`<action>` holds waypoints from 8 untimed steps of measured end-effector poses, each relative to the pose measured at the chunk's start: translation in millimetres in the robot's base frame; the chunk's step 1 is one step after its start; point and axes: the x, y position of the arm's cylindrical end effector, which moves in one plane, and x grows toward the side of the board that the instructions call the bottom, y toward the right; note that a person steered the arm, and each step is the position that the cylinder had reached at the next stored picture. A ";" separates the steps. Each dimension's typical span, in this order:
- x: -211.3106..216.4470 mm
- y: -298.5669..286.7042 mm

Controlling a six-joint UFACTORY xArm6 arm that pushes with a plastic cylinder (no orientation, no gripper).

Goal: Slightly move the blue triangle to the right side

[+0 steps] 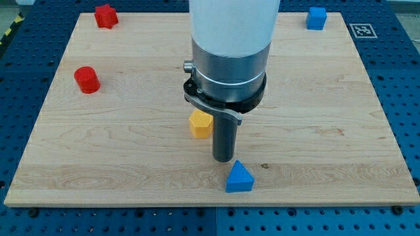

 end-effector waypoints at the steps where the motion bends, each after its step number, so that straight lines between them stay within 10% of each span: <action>1: -11.8 -7.1; 4: 43.2 -58.2; 8: 62.4 13.5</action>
